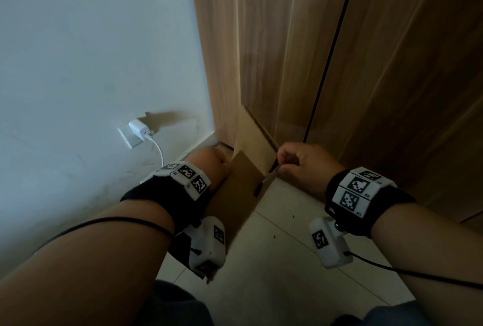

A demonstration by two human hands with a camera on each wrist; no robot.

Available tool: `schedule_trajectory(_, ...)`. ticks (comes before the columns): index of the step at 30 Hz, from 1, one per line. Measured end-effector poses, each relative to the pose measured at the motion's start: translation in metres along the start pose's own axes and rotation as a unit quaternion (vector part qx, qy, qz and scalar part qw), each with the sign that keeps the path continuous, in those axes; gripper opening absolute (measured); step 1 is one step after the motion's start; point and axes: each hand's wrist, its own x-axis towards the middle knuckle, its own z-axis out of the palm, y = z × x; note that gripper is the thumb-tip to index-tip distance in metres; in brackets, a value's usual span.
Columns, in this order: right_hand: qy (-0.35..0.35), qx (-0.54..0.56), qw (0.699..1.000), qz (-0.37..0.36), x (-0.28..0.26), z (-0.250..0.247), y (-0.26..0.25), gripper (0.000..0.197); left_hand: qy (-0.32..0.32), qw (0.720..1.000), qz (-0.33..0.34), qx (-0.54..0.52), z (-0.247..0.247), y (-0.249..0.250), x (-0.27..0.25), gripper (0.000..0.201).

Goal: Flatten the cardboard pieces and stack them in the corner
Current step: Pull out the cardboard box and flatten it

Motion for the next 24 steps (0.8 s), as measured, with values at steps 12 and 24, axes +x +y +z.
schedule_trajectory(12, 0.050, -0.053, 0.994, 0.084, -0.003, -0.017, 0.033, 0.008, 0.060, 0.984, -0.167, -0.010, -0.015, -0.052, 0.013, 0.037)
schedule_trajectory(24, 0.128, -0.043, 0.980, 0.142, -0.007, -0.029, 0.029, 0.008, 0.136, 0.898, -0.283, -0.309, -0.018, -0.080, 0.020, 0.044)
